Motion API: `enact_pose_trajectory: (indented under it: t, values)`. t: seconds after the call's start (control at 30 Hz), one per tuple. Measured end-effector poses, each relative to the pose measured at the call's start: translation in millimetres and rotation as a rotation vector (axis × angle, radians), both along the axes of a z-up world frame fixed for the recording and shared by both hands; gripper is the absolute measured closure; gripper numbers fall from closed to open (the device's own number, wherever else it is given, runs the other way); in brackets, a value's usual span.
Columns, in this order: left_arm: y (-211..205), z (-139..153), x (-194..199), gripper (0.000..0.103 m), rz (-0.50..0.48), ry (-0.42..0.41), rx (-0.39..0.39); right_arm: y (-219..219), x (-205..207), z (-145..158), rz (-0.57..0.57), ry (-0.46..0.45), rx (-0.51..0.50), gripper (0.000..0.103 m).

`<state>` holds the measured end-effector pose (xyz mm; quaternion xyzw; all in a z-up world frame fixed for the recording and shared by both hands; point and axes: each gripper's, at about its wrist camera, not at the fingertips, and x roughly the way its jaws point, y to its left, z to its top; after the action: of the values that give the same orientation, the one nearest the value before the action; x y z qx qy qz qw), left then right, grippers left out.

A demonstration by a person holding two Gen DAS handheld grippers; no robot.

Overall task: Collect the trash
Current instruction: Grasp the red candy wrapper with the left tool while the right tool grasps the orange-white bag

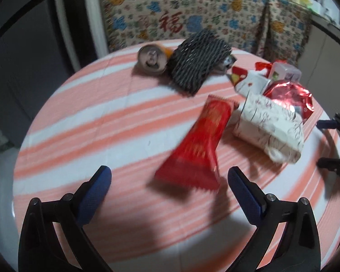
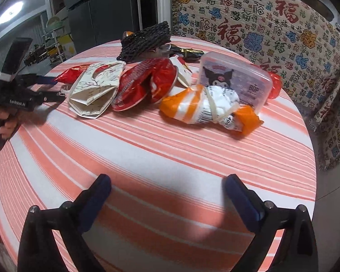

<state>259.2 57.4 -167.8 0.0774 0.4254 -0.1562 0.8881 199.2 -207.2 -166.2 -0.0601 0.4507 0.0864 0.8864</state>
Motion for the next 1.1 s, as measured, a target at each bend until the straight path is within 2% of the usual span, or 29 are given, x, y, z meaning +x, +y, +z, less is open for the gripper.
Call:
enact_pose_trajectory:
  t: [0.13,0.3,0.33,0.37,0.43,0.47,0.53,0.67,0.77,0.83,0.97,1.03,1.1]
  values:
    - [-20,0,18,0.002,-0.082,-0.006,0.015,-3,3,0,-0.003,0.000,0.000,0.000]
    - [-44,-7,27,0.024,-0.151,0.008,0.015,-10,7,-1,-0.012,0.005,0.000,0.000]
    - [-48,-5,25,0.036,-0.167,-0.006,0.015,-14,8,-1,-0.023,0.005,0.000,0.000]
    - [-49,-4,23,0.057,-0.179,-0.010,0.012,-17,9,-1,-0.036,0.002,0.000,0.000]
    - [-46,-2,22,0.075,-0.174,-0.011,-0.004,-23,10,-1,-0.052,-0.001,0.002,0.000]
    - [-43,-2,21,0.080,-0.152,-0.011,-0.011,-25,11,-1,-0.058,-0.001,0.003,0.000]
    - [-35,-1,18,0.081,-0.093,-0.017,-0.014,-25,11,-2,-0.059,-0.003,0.000,0.000]
    - [-3,-2,6,0.081,0.123,-0.008,-0.042,-26,15,-2,-0.083,-0.003,-0.003,0.000]
    - [15,-4,-7,0.081,0.233,-0.002,-0.081,-31,22,-1,-0.157,-0.004,0.015,0.000]
    - [18,-5,-12,0.079,0.256,-0.003,-0.080,-38,27,3,-0.230,-0.018,0.105,0.000]
    - [10,-8,-17,0.074,0.277,-0.009,-0.047,-54,39,8,-0.376,-0.044,0.352,0.000]
    - [8,-8,-16,0.069,0.276,-0.007,-0.043,-55,47,7,-0.438,-0.051,0.377,0.000]
    - [5,-7,-21,0.060,0.272,-0.005,-0.047,-53,57,5,-0.486,-0.063,0.351,0.000]
